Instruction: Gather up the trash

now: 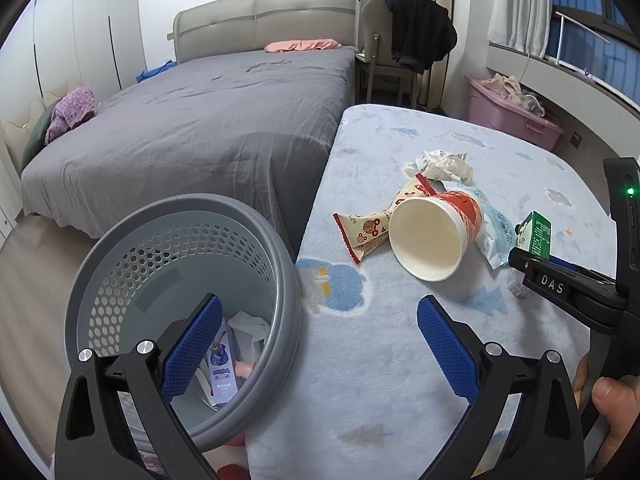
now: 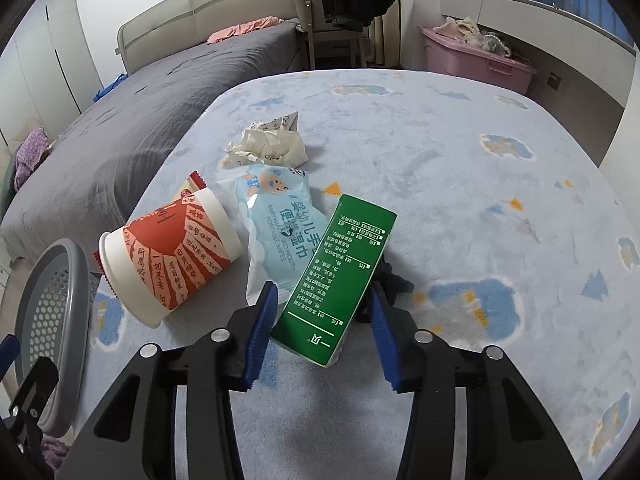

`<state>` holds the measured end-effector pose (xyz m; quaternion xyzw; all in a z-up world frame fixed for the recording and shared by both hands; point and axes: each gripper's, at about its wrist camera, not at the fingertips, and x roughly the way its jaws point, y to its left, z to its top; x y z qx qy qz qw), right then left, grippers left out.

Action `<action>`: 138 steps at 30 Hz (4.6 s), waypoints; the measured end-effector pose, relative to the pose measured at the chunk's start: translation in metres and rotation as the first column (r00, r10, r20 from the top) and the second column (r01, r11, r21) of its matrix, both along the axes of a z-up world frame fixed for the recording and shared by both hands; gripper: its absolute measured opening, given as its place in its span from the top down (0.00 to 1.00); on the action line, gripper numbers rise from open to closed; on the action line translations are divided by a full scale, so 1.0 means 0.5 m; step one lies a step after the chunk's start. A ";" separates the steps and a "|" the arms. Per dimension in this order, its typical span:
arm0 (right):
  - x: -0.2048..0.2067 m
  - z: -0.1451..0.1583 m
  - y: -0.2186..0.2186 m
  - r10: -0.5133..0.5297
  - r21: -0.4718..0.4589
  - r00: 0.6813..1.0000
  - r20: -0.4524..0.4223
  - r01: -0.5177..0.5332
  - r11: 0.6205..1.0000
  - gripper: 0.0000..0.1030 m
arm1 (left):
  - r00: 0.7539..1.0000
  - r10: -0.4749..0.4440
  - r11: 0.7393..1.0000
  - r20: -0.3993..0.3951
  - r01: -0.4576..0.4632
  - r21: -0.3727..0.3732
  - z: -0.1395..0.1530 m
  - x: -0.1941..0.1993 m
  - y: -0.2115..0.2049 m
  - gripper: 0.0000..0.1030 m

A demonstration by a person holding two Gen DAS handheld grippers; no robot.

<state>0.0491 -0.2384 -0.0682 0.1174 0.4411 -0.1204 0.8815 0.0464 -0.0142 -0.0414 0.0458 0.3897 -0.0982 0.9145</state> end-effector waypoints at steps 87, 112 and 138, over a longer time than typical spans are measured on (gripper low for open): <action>-0.197 0.043 -0.152 0.013 0.284 0.995 0.095 -0.040 0.958 0.72 | 0.977 -0.189 0.982 -0.095 0.190 -0.002 -0.074 0.168 -0.229 0.07; -0.196 0.027 -0.094 0.162 0.273 0.985 0.053 -0.170 0.947 0.61 | 0.972 -0.232 0.972 -0.046 0.230 -0.036 -0.036 0.113 -0.229 0.20; -0.213 0.043 -0.097 0.139 0.257 0.987 0.076 -0.154 0.954 0.46 | 0.972 -0.207 0.978 -0.109 0.210 0.010 -0.069 -0.022 -0.166 0.20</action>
